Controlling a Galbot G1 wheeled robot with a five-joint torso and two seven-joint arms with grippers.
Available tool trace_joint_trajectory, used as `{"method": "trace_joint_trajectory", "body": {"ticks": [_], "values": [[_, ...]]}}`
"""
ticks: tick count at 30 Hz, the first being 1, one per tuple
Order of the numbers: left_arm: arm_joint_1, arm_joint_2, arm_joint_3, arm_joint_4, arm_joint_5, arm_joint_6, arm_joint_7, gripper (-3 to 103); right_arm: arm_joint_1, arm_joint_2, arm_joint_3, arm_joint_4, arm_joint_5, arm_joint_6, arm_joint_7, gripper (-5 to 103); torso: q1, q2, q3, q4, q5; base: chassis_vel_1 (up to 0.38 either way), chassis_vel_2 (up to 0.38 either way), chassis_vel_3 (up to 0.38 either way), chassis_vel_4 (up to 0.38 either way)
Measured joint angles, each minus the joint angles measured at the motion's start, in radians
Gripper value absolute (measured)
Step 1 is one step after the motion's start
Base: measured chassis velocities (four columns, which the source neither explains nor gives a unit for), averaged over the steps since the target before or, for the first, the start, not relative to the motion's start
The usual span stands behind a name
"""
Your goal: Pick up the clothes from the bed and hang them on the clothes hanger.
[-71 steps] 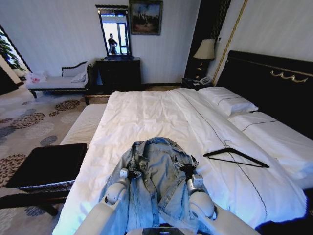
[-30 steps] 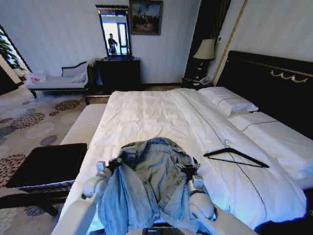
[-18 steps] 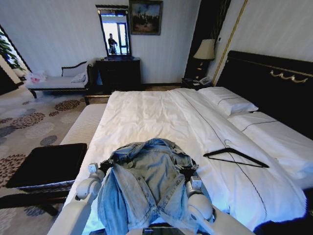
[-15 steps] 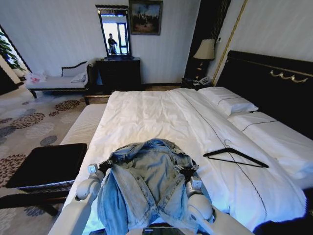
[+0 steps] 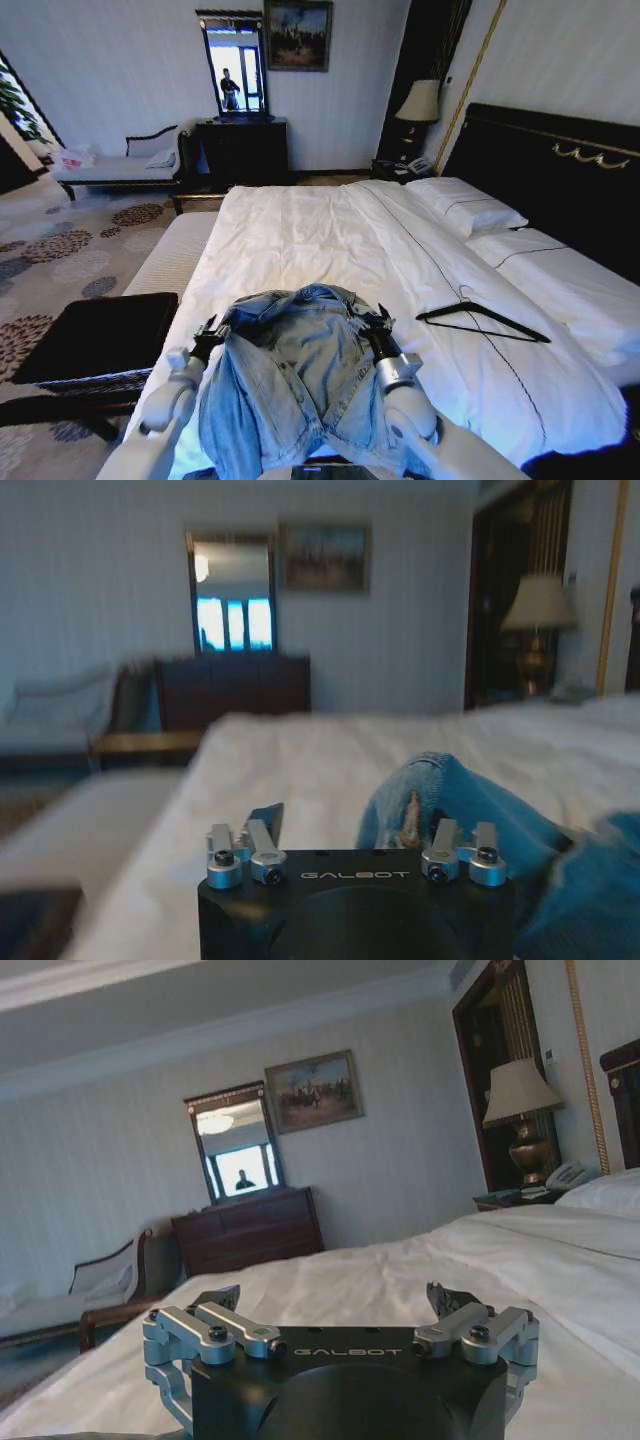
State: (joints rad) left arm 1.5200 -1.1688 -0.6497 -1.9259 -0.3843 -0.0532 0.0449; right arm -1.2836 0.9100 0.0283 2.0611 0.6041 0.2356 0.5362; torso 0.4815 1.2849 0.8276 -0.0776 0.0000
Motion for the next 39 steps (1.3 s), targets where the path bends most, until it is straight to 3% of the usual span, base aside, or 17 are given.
{"method": "trace_joint_trajectory", "body": {"ticks": [2,5,8,9,14,15,18,22,27,30,32,34,39], "values": [[0.018,-0.015,-0.034,-0.027,0.014,-0.039,0.006,77,-0.003,0.001,0.024,0.004,0.022,0.003,-0.002,100,0.0,0.0,0.0,0.0,0.0,0.0,0.0,0.0,0.0],[0.028,-0.028,-0.055,-0.063,0.013,-0.044,0.013,83,-0.01,0.007,0.051,0.012,0.057,0.0,0.012,100,0.0,0.0,0.0,-0.0004,0.0,0.0,0.0,0.0,0.0],[0.036,-0.034,-0.052,-0.09,-0.004,0.001,0.02,97,-0.018,0.01,0.077,0.021,0.086,-0.009,0.028,100,0.0,0.0,0.0,-0.0005,0.0003,0.0,0.0,0.0,0.0],[0.036,-0.034,-0.052,-0.09,-0.004,0.001,0.02,97,-0.018,0.01,0.077,0.021,0.086,-0.009,0.028,100,0.0,0.0,0.0,-0.0005,0.0003,0.0,0.0,0.0,0.0],[0.004,-0.037,0.045,-0.009,-0.095,0.133,0.059,100,-0.018,0.014,0.073,0.01,0.081,-0.032,0.051,100,0.0,0.0,0.0,-0.0003,0.0001,0.0,0.0,0.0,0.0],[0.004,-0.037,0.045,-0.009,-0.095,0.133,0.059,100,-0.018,0.014,0.073,0.01,0.081,-0.032,0.051,100,0.0,0.0,0.0,-0.0003,0.0001,0.0,0.0,0.0,0.0],[-0.022,-0.05,0.116,0.08,-0.185,0.206,0.083,100,-0.034,0.017,0.066,0.003,0.056,-0.04,0.063,100,0.0,0.0,0.0,-0.0006,-0.0001,0.0,0.0,0.0,0.0],[-0.014,-0.058,0.132,0.107,-0.218,0.228,0.093,100,-0.05,0.014,0.075,0.006,0.042,-0.041,0.067,100,0.0,0.0,0.0,-0.0005,0.0,0.0,0.0,0.0,0.0],[0.055,-0.074,0.112,-0.014,-0.179,0.18,0.138,100,-0.058,0.009,0.102,0.015,0.04,-0.041,0.07,100,0.0,0.0,0.0,-0.0001,0.0001,0.0,0.0,0.0,0.0],[0.082,-0.1,0.062,-0.14,-0.101,0.056,0.137,100,-0.054,0.007,0.117,0.015,0.037,-0.042,0.069,100,0.0,0.0,0.0,-0.0003,0.0005,0.0,0.0,0.0,0.0],[0.082,-0.109,0.046,-0.166,-0.083,0.026,0.129,100,-0.051,0.006,0.12,0.014,0.03,-0.042,0.067,100,0.0,0.0,0.0,-0.0004,0.0004,0.0,0.0,0.0,0.0],[0.071,-0.155,-0.033,-0.262,-0.058,-0.032,0.064,100,-0.045,0.003,0.138,-0.007,-0.021,-0.023,0.027,100,0.0,0.0,0.0,-0.0005,0.0002,0.0,0.0,0.0,0.0],[0.093,-0.232,-0.144,-0.364,-0.077,-0.029,-0.027,100,-0.047,0.001,0.168,-0.012,-0.071,0.049,-0.047,100,0.0,0.0,0.0,-0.0003,0.0004,0.0,0.0,0.0,0.0]]}}
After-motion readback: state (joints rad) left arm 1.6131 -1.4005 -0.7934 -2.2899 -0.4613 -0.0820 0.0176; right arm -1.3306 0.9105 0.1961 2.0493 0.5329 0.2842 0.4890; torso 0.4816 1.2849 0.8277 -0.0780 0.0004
